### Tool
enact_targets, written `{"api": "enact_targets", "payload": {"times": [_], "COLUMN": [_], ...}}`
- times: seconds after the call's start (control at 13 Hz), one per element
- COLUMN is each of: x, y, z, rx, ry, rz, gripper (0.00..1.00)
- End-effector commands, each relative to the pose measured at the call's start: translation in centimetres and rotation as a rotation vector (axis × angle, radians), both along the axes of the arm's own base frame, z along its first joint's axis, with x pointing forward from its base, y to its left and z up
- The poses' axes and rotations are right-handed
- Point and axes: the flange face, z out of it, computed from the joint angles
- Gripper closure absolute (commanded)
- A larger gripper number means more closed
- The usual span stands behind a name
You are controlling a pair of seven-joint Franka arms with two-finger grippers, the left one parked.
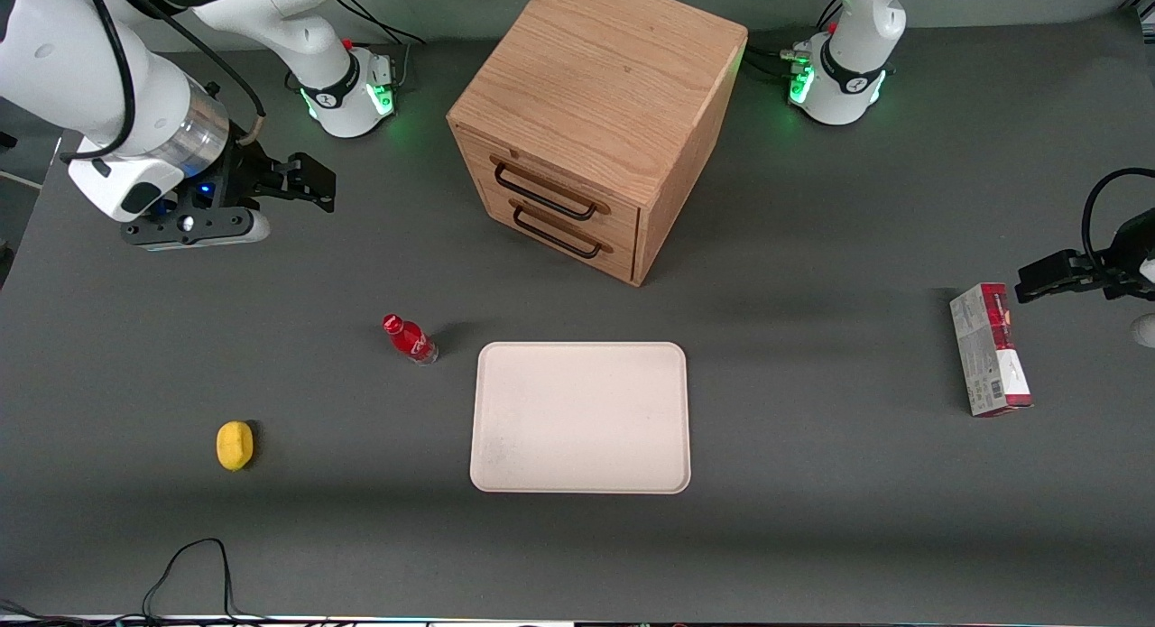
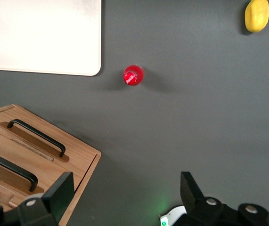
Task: Place coke bottle on tray
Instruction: 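Move the open right gripper toward the red Coca-Cola bottle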
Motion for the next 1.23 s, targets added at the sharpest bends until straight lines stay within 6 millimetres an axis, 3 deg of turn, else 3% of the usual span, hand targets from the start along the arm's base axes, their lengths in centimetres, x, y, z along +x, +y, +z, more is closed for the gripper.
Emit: {"api": "enact_targets", "payload": {"times": [0.0,0.23,0.54,0.69,0.85,1.15], "x": [1.2,2.5,2.1,1.9,2.1,3.1], "y": [0.8,1.3,1.1,0.9,2.4,2.8], "z": [-3.1,-9.3,-18.0,-21.0,-24.4,-27.6], "rx": [-0.01,-0.004,0.006,0.013,0.013,0.014], "ry": [0.041,0.014,-0.035,-0.068,-0.082,-0.104], "rz": [-0.009,-0.021,-0.037,-0.043,-0.027,-0.031], "gripper": [0.0,0.0,0.0,0.0,0.0,0.0]}}
